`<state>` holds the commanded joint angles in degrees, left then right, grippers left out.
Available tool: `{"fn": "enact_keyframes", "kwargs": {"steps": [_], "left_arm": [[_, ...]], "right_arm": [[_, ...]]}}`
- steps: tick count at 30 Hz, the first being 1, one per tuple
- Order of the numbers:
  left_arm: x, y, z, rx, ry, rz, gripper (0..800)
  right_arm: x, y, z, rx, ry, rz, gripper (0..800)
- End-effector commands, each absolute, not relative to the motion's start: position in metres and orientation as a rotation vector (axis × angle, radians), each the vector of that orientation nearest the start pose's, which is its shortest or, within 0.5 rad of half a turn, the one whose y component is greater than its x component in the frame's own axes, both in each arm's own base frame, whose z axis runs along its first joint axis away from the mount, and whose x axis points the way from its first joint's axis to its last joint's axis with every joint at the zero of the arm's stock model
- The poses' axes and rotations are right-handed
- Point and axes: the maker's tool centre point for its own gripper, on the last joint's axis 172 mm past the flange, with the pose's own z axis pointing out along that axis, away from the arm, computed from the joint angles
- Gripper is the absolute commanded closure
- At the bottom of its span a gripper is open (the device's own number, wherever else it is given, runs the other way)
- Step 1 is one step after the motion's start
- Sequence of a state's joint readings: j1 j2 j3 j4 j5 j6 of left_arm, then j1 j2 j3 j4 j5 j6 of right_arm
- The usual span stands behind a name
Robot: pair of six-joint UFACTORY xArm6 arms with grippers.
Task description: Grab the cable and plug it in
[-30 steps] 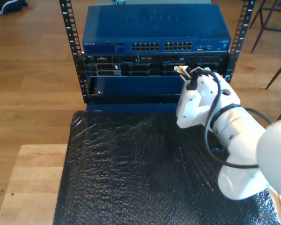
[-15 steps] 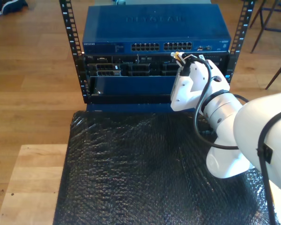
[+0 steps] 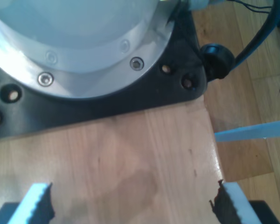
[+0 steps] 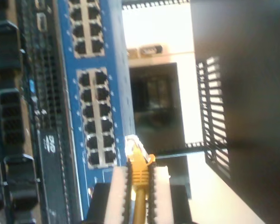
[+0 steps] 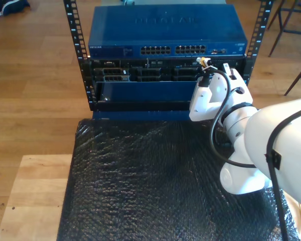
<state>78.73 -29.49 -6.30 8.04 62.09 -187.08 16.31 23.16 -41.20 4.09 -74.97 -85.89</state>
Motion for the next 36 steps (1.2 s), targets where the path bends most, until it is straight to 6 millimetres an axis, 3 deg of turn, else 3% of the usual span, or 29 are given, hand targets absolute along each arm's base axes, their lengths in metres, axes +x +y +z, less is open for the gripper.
{"fn": "enact_keyframes", "kwargs": {"steps": [8,18,23,28,36], "left_arm": [[-0.004,0.123,0.035,-2.297,2.719,-0.329,0],[-0.004,0.123,0.035,-2.297,2.719,-0.329,0],[-0.004,0.123,0.035,-2.297,2.719,-0.329,0],[-0.004,0.123,0.035,-2.297,2.719,-0.329,0],[-0.004,0.123,0.035,-2.297,2.719,-0.329,0]], "right_arm": [[0.589,0.131,0.301,1.169,1.204,1.43,800],[0.61,0.142,0.297,1.16,1.163,1.437,800],[0.618,0.136,0.299,1.17,1.126,1.433,800],[0.619,0.134,0.289,1.195,1.118,1.416,800],[0.619,0.13,0.297,1.11,1.075,1.344,800]]}}
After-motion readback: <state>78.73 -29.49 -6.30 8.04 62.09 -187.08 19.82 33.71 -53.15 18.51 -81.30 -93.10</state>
